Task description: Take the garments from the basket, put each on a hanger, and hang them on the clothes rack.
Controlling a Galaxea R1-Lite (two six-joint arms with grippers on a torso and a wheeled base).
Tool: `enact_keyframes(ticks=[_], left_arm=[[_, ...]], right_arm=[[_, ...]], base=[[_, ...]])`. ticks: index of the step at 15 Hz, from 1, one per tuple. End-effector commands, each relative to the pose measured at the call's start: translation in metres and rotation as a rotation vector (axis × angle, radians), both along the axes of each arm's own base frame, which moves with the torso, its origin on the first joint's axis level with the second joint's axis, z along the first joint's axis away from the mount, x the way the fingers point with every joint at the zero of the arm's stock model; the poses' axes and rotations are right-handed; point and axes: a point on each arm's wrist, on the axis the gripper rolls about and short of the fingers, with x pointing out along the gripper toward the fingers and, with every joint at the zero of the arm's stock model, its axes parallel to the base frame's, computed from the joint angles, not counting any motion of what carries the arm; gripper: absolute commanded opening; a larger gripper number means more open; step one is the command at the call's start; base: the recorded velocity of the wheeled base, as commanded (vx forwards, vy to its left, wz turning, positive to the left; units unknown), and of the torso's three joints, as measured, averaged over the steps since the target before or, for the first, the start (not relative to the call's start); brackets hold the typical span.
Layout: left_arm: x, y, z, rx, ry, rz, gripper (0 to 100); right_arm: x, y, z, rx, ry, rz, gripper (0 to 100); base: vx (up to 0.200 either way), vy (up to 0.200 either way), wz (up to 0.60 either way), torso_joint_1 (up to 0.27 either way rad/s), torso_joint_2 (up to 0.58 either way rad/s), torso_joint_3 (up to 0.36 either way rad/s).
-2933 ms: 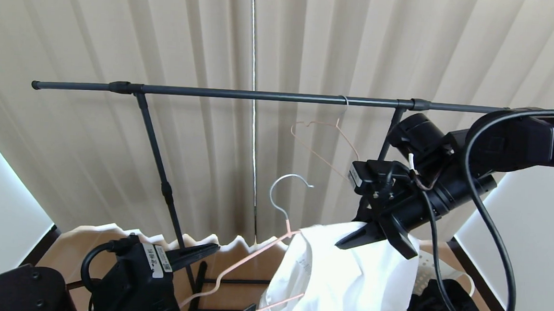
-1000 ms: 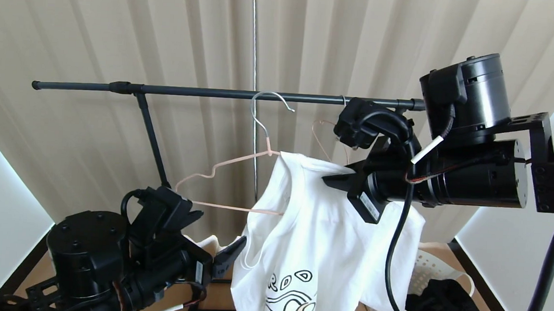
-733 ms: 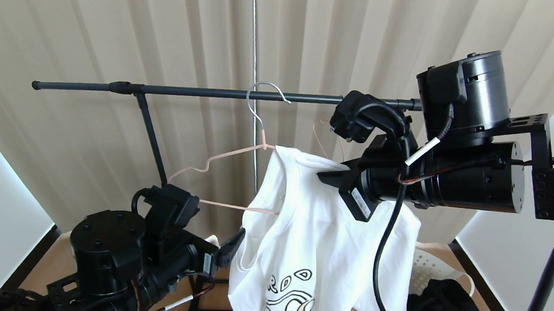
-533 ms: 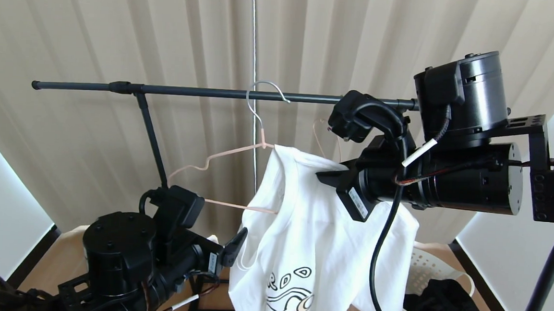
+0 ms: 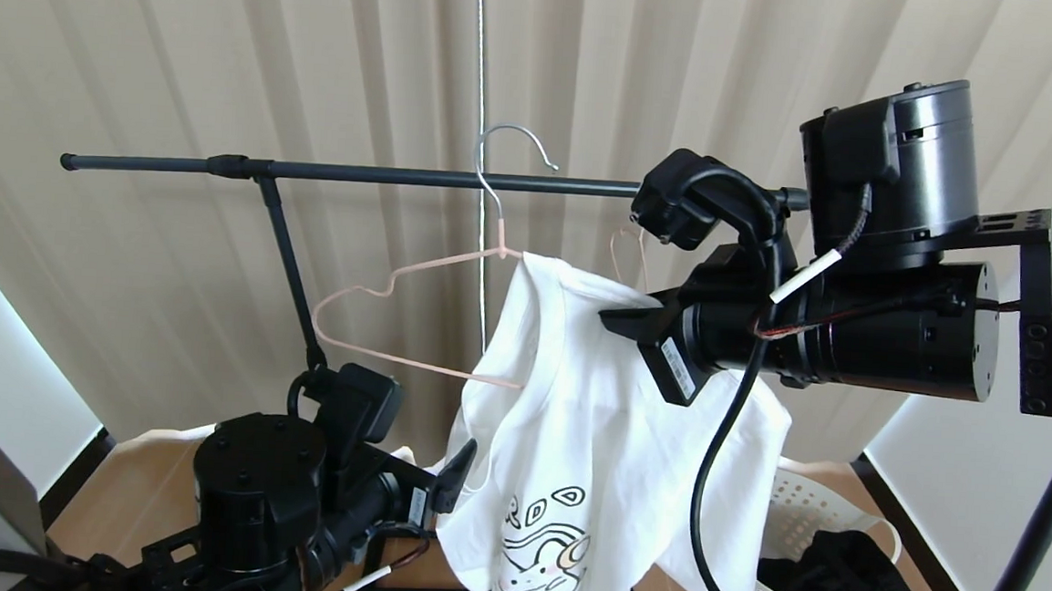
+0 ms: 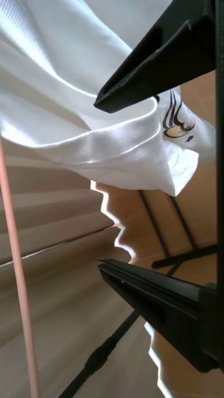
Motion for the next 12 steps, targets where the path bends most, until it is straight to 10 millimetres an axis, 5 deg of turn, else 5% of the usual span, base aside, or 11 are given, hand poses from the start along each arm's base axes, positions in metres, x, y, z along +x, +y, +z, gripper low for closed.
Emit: enact_keyframes(ticks=[1, 12], left_arm=[[0.003, -0.003, -0.008, 0.016, 0.016, 0.011, 100], [0.005, -0.006, -0.019, 0.034, 0.043, 0.008, 100]], right_arm=[[-0.001, -0.001, 0.000, 0.001, 0.001, 0.000, 0], [-0.002, -0.002, 0.007, 0.035, -0.005, -0.010, 0]], base=[[0.000, 0.000, 0.00, 0.000, 0.00, 0.000], [0.000, 0.000, 0.00, 0.000, 0.00, 0.000]])
